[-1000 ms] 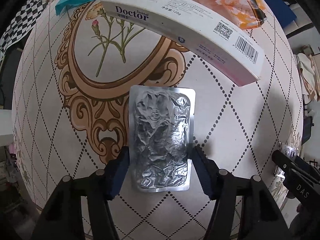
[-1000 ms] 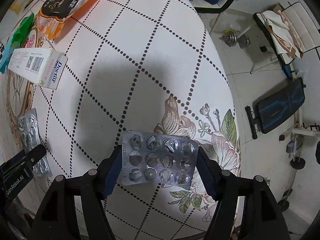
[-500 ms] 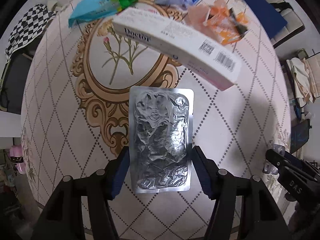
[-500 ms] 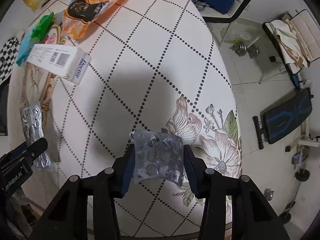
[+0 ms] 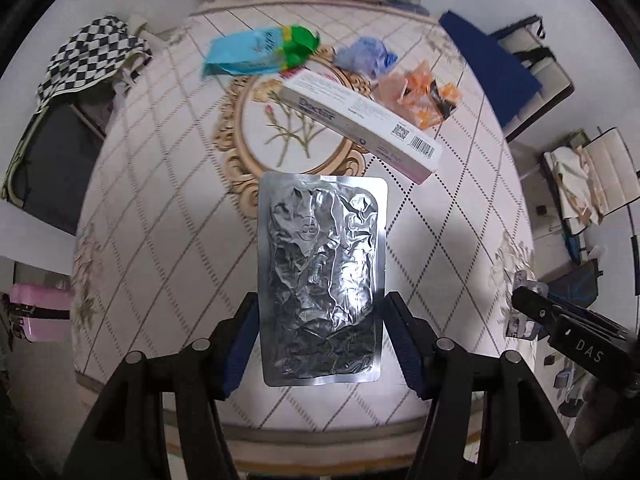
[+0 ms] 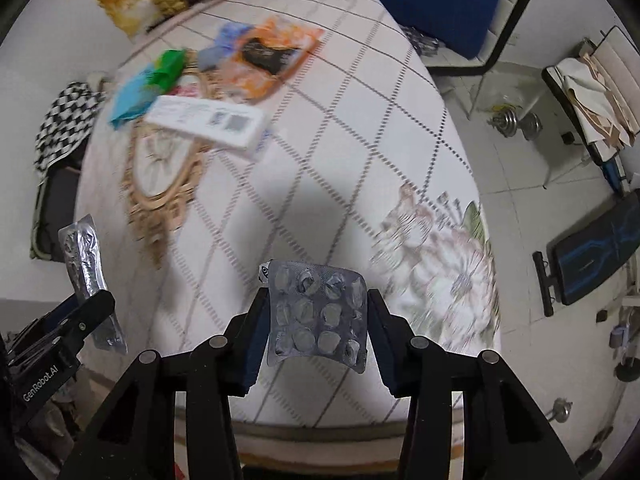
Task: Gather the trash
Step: 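Carry both blister packs down to the bin while both tools release them inside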
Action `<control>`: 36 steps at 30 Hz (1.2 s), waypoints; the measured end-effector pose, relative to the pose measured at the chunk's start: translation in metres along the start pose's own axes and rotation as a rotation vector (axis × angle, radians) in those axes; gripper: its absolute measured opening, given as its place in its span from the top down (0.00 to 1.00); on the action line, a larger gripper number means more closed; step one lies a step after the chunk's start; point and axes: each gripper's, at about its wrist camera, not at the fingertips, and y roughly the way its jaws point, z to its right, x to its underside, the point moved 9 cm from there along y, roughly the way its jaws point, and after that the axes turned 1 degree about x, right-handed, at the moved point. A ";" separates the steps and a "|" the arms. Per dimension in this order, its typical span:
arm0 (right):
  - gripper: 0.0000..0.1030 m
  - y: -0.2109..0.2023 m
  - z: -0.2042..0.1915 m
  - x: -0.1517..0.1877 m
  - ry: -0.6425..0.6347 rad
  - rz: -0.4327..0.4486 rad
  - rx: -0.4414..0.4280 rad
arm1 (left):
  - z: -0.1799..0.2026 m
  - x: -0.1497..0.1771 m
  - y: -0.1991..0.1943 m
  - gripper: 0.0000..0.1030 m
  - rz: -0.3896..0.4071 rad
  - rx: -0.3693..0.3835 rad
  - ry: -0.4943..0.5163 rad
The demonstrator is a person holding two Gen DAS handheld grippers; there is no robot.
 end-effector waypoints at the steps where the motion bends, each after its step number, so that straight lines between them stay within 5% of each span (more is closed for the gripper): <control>1: 0.53 -0.007 -0.007 0.009 -0.006 0.010 -0.005 | -0.005 0.008 -0.010 0.42 0.014 0.008 -0.001; 10: 0.53 -0.060 -0.052 0.137 0.023 0.075 -0.085 | -0.071 0.123 -0.069 0.42 0.058 0.111 -0.019; 18: 0.53 -0.019 -0.049 0.326 0.190 -0.136 -0.149 | -0.125 0.268 -0.035 0.42 -0.164 0.174 -0.071; 25: 0.53 0.090 -0.035 0.430 0.293 -0.323 -0.162 | -0.141 0.344 0.082 0.42 -0.355 0.211 -0.161; 35: 0.43 0.334 -0.012 0.481 0.355 -0.418 -0.202 | -0.157 0.402 0.285 0.41 -0.482 0.280 -0.274; 36: 0.41 0.352 -0.010 0.483 0.354 -0.421 -0.213 | -0.159 0.407 0.297 0.35 -0.485 0.280 -0.277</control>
